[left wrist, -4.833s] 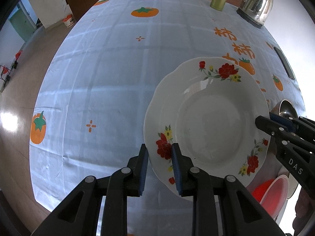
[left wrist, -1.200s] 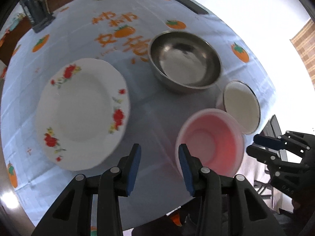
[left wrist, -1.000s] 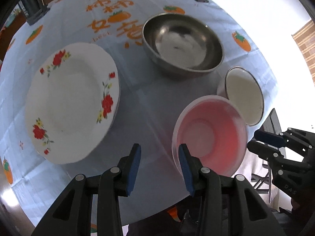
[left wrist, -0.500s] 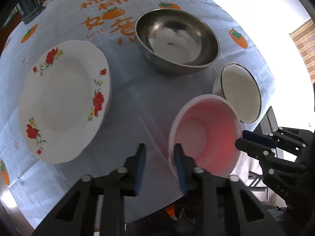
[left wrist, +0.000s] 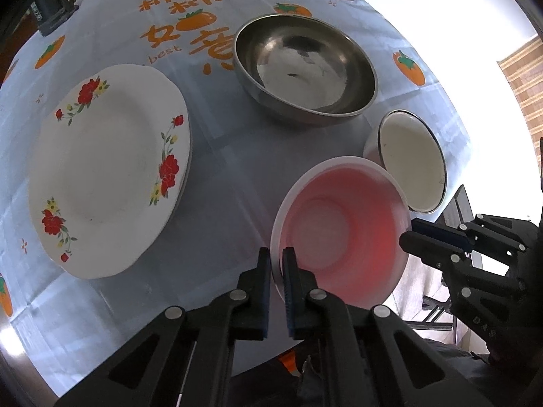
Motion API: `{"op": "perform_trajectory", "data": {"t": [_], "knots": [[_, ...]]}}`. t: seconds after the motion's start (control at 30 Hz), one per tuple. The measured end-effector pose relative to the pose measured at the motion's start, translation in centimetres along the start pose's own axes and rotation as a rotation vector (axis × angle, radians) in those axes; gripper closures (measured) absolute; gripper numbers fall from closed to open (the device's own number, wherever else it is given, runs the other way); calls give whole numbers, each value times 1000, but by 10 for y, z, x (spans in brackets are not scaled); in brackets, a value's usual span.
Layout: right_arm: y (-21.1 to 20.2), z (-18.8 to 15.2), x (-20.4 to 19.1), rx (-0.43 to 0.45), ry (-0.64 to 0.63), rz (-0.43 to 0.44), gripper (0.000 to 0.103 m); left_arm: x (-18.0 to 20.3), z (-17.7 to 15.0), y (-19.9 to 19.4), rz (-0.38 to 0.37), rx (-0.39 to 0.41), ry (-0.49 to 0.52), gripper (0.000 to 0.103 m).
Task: Organize plates and bowls
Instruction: 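Close both grippers on opposite sides of the pink bowl rim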
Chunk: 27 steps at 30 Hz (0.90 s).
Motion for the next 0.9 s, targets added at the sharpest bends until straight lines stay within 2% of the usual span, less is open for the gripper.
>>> {"op": "perform_trajectory", "data": {"t": [0.57,0.9], "knots": [[-16,9,-11,41,-25,33,94,-10,-3,-27,38,68,-26,95],[-29,22,-18,79,-16,57,94,-10,12,-47,93,109,-3,95]]}}
Point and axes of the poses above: each gripper's, at about its wrist camera, not at the fingertips, and y roughly the way its jaws point, x to its right, z to its top, the point moved 9 cm from there along y, roughly the way its jaws point, and after that the axes turned 14 degrees about y, right-handed, at the moved point
